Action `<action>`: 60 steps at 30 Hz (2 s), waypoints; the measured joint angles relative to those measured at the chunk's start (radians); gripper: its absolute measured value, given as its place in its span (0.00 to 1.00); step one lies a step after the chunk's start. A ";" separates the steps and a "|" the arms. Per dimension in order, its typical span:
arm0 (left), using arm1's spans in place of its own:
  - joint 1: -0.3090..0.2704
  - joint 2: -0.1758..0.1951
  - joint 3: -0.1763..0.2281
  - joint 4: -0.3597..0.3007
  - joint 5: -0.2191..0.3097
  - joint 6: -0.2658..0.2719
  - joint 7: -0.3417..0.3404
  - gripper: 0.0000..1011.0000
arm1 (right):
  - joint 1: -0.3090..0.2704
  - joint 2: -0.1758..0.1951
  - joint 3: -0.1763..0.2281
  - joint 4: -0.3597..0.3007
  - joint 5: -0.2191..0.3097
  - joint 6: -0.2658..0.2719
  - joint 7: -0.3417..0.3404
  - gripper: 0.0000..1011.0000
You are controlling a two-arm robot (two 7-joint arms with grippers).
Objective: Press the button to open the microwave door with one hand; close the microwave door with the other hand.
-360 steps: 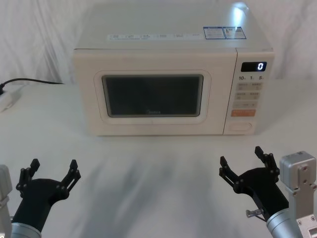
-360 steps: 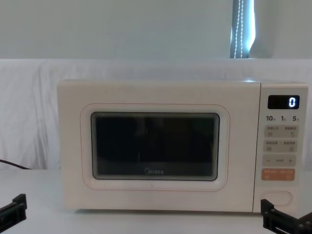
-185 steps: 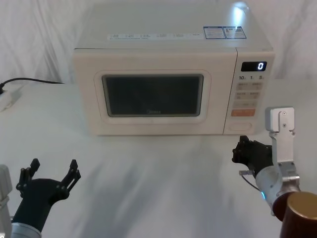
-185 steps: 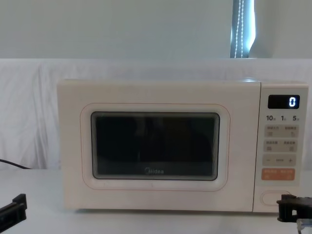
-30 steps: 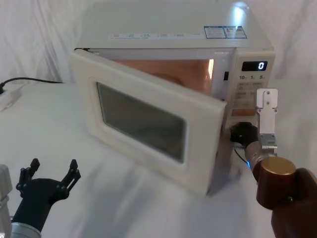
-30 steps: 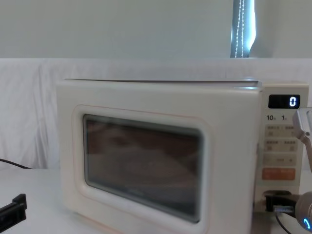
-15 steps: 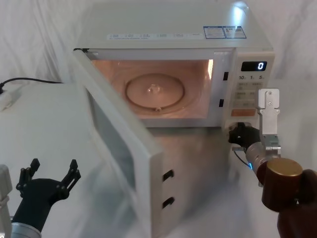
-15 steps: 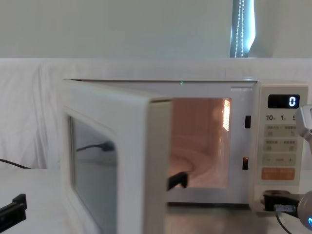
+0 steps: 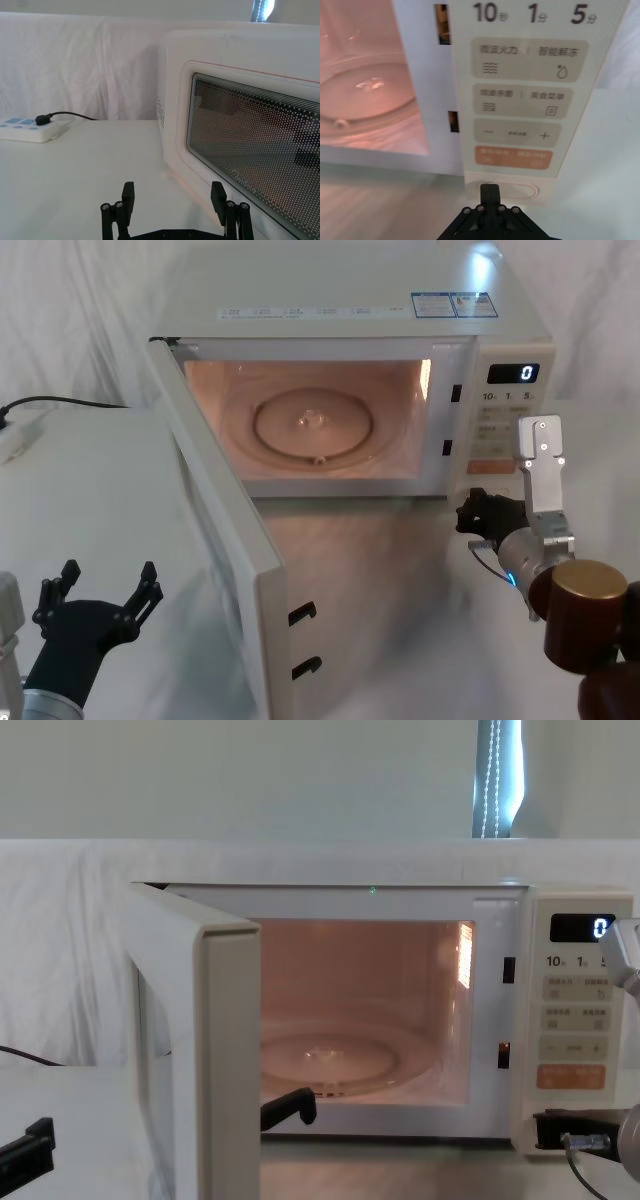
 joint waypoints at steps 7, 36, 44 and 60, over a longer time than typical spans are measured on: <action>0.000 0.000 0.000 0.000 0.000 0.000 0.000 0.99 | -0.056 0.029 -0.033 -0.107 0.011 0.059 0.051 0.05; 0.000 0.000 0.000 0.000 0.000 0.000 0.000 0.99 | -0.337 0.160 -0.091 -0.485 0.051 -0.002 0.104 0.89; 0.000 0.000 0.000 0.000 0.000 0.000 0.000 0.99 | -0.414 0.156 -0.040 -0.519 0.077 -0.104 0.047 0.99; 0.000 0.000 0.000 0.000 0.000 0.000 0.000 0.99 | -0.468 0.103 0.006 -0.469 0.124 -0.245 -0.020 0.99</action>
